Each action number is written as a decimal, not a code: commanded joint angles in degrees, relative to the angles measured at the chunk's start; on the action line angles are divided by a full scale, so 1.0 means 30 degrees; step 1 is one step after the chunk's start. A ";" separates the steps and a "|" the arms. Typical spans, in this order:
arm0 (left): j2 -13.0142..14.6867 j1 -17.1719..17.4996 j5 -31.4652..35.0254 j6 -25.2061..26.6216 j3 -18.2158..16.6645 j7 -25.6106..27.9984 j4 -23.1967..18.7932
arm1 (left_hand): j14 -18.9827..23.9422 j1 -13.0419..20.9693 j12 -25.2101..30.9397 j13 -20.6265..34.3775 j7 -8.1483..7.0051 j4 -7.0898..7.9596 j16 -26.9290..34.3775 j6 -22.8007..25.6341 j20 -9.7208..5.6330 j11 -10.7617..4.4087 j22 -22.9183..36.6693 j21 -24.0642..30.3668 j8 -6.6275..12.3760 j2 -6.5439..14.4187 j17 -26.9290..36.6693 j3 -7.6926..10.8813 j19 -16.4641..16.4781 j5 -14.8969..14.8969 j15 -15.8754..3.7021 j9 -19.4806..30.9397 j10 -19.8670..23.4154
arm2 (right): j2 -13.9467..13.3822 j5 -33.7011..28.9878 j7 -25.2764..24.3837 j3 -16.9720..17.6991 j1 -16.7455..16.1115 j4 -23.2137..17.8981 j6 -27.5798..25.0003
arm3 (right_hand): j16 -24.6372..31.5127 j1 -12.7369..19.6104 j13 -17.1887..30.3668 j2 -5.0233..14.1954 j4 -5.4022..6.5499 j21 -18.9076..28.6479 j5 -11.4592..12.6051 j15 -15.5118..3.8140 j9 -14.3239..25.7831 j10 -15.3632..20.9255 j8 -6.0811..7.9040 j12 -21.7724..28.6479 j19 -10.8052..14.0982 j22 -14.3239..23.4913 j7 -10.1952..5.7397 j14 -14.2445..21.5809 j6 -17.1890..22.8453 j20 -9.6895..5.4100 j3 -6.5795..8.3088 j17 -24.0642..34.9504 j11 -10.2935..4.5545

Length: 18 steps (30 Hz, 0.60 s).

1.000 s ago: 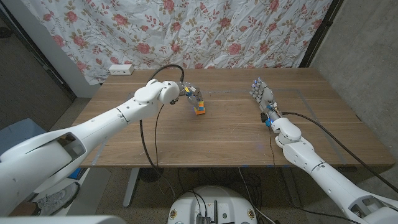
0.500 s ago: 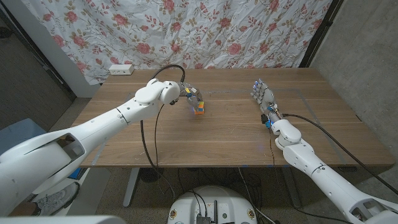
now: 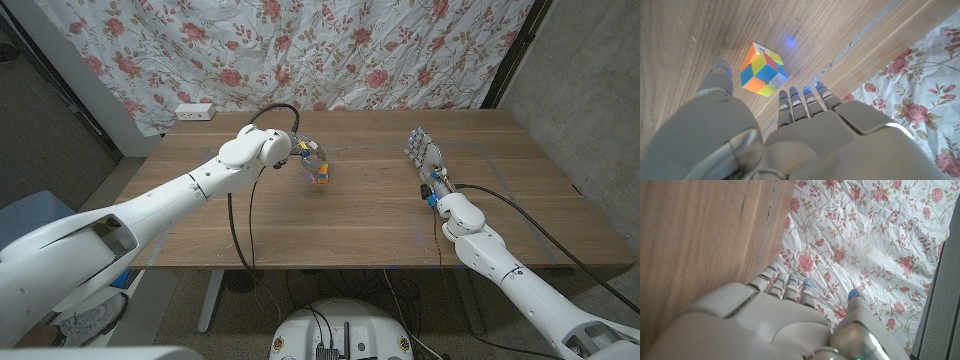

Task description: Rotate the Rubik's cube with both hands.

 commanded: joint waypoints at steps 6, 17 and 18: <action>0.0174 0.0651 -0.0611 0.0774 -0.0759 0.0080 -0.0531 | -0.2515 -0.1131 -0.0134 -0.0602 0.1049 0.0183 -0.0169 -0.1431 -0.0080 0.1151 -0.0016 -0.0195 -0.0077 0.0045 -0.0052 -0.0127 -0.1188 -0.0068 0.1173 -0.0016 -0.2541 | 0.0184 -0.0006 0.0248 -0.0063 0.0277 0.0615 0.0219 | -0.0145 -0.0065 0.0034 -0.0088 -0.0095 0.0023 0.0040 0.0190 0.0023 0.0188 -0.0017 0.0040 0.0084 0.0066 0.0073 0.0025 -0.0102 0.0202 -0.0093 0.0056 0.0096; 0.0310 0.2817 -0.5854 0.0706 -0.3635 0.4172 0.0003 | -0.5603 -0.3644 -0.0115 -0.0767 0.0523 0.0724 -0.0010 -0.5784 -0.0200 0.1307 -0.0018 -0.0195 -0.0182 0.0830 -0.0037 -0.0299 -0.4398 -0.0261 0.1039 -0.0024 -0.6408 | 0.0335 -0.0321 -0.0119 -0.0115 0.0480 0.0892 0.0294 | -0.0188 -0.0329 0.0040 -0.0395 -0.0076 -0.0002 0.0027 0.0186 0.0023 0.0126 -0.0020 0.0014 -0.0002 0.0070 0.0090 -0.0043 -0.0145 0.0290 -0.0295 0.0058 0.0117; 0.0310 0.3012 -0.6373 0.0661 -0.3867 0.4563 0.0033 | -0.5604 -0.3673 -0.0098 -0.0768 0.0492 0.0732 -0.0005 -0.5760 -0.0192 0.1332 -0.0018 -0.0188 -0.0157 0.0857 -0.0037 -0.0296 -0.4400 -0.0262 0.1053 -0.0025 -0.6401 | 0.0339 -0.0349 -0.0131 -0.0122 0.0484 0.0910 0.0314 | -0.0181 -0.0355 0.0041 -0.0407 -0.0068 -0.0005 0.0028 0.0192 0.0023 0.0149 -0.0017 0.0023 -0.0013 0.0070 0.0083 -0.0025 -0.0141 0.0294 -0.0309 0.0060 0.0112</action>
